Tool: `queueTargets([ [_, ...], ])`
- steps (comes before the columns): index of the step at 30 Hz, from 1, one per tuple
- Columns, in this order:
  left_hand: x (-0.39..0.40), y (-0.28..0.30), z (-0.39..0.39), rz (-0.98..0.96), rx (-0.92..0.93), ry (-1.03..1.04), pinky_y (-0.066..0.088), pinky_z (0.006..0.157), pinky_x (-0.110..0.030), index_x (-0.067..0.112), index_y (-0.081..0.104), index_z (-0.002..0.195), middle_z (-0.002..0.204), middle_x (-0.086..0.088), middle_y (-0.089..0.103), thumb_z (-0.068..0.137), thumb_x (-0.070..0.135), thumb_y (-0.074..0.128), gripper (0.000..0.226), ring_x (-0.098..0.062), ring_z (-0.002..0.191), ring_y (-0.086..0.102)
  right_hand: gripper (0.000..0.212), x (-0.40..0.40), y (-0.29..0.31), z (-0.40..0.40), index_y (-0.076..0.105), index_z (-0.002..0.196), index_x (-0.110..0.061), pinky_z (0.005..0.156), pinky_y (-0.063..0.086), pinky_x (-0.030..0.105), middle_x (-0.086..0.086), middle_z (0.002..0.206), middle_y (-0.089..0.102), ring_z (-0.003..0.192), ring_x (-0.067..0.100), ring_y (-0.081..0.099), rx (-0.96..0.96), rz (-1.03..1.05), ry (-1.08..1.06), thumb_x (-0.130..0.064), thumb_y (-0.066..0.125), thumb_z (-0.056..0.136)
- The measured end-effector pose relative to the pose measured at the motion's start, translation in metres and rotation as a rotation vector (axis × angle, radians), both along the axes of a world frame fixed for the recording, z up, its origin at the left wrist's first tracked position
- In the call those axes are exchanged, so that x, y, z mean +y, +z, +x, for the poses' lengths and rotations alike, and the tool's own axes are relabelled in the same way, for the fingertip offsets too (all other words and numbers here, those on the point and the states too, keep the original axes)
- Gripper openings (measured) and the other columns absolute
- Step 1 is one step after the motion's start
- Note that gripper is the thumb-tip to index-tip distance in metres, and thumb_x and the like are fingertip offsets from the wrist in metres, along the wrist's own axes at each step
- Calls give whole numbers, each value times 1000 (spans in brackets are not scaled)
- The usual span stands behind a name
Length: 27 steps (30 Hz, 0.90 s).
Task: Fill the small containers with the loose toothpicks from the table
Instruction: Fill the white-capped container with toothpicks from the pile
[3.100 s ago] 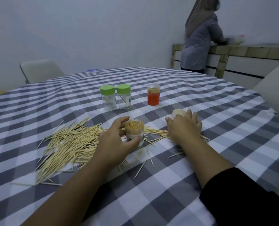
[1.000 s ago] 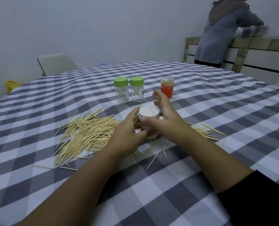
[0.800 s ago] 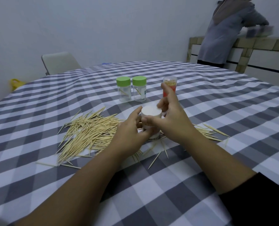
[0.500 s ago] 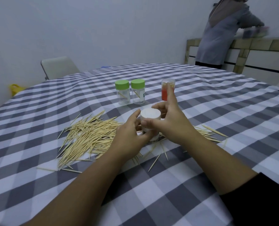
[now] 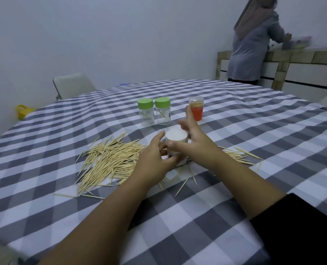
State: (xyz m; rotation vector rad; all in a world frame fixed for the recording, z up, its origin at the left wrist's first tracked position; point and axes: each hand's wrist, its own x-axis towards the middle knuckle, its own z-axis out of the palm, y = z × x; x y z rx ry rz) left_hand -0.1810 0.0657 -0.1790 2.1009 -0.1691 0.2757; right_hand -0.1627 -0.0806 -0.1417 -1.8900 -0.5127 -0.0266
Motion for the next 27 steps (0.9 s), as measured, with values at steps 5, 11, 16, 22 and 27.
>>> queueTargets([
  [5,-2,0,2,-73,32,31,57,84,-38,27,37,141,120,7,65,59,47,76,93,-6,102,65,100,-3,8,-5,-12,149,-30,74,44,5,-4,144,44,125,11,45,-23,-120,-29,-18,66,88],
  [11,-6,-3,4,-42,52,68,56,86,-36,21,53,125,111,8,68,67,34,81,66,-6,98,65,90,-2,18,-2,4,151,-30,93,40,22,0,145,40,129,19,41,-57,-321,-53,-25,66,87],
  [16,-4,14,20,85,-30,145,49,93,-41,38,61,108,102,18,69,47,69,69,69,-10,107,59,74,-9,38,19,35,145,-22,105,37,37,4,147,37,131,22,39,-95,-533,-20,-33,71,82],
  [22,-3,56,65,313,-174,133,26,110,-44,32,56,126,126,10,59,70,61,71,65,-11,121,45,68,-15,68,68,31,146,-29,99,41,37,6,149,34,127,27,43,-166,-580,-72,-15,64,88],
  [27,5,78,112,764,-252,266,1,116,-43,27,38,143,153,4,32,91,50,52,59,-20,146,5,66,-12,70,115,31,145,-31,102,42,40,3,148,38,131,27,41,-163,-686,-84,-7,58,90],
])
